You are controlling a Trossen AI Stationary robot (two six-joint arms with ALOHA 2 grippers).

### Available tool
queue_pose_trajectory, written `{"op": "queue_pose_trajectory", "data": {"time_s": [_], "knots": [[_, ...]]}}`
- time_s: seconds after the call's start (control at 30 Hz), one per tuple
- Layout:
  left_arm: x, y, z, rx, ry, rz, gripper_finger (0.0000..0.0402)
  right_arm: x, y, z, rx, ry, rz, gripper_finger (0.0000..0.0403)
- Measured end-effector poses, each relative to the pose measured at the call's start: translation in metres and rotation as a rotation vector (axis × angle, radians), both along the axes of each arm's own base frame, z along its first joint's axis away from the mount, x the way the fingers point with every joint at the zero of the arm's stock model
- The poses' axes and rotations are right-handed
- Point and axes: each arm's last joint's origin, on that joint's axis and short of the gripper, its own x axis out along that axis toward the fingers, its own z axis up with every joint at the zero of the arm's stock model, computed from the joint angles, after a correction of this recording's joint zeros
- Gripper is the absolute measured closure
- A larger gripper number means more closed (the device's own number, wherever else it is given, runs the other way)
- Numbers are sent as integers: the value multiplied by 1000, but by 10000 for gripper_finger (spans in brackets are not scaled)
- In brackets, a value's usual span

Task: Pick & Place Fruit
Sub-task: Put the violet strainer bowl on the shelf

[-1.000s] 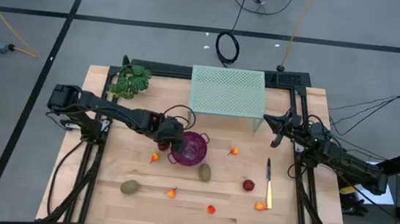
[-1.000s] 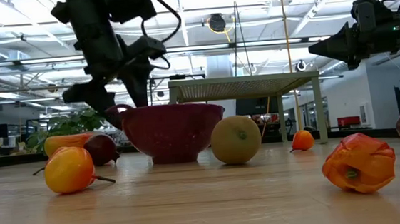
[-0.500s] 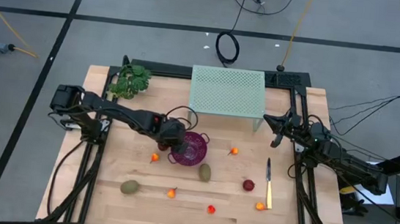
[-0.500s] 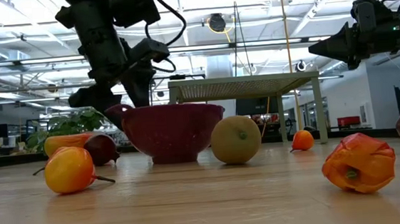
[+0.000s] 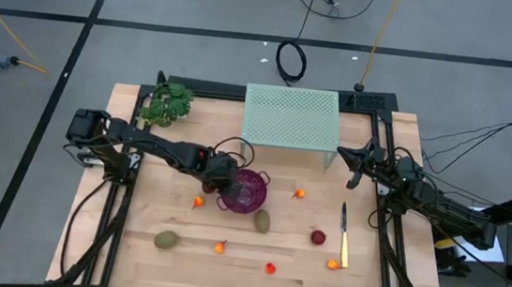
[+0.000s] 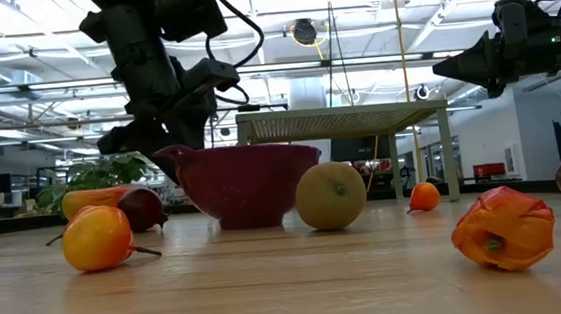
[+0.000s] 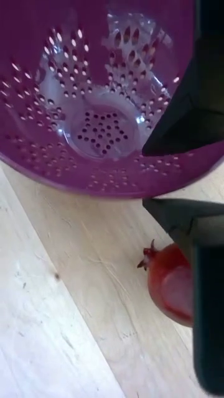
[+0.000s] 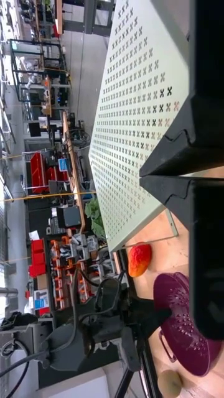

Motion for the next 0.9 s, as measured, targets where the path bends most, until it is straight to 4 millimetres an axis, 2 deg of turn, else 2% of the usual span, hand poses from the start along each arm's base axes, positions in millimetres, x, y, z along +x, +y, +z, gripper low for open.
{"op": "queue_pose_trajectory", "data": {"time_s": [0.27,0.67,0.77,0.9], "knots": [[-1,0,-1,-4,15,11,392,0,0,0,0,-1,0,403],[-3,10,2,6,14,39,399,0,0,0,0,0,0,403],[-5,10,11,3,-23,28,400,0,0,0,0,0,1,403],[-13,11,32,20,-100,19,400,0,0,0,0,0,0,403]]}}
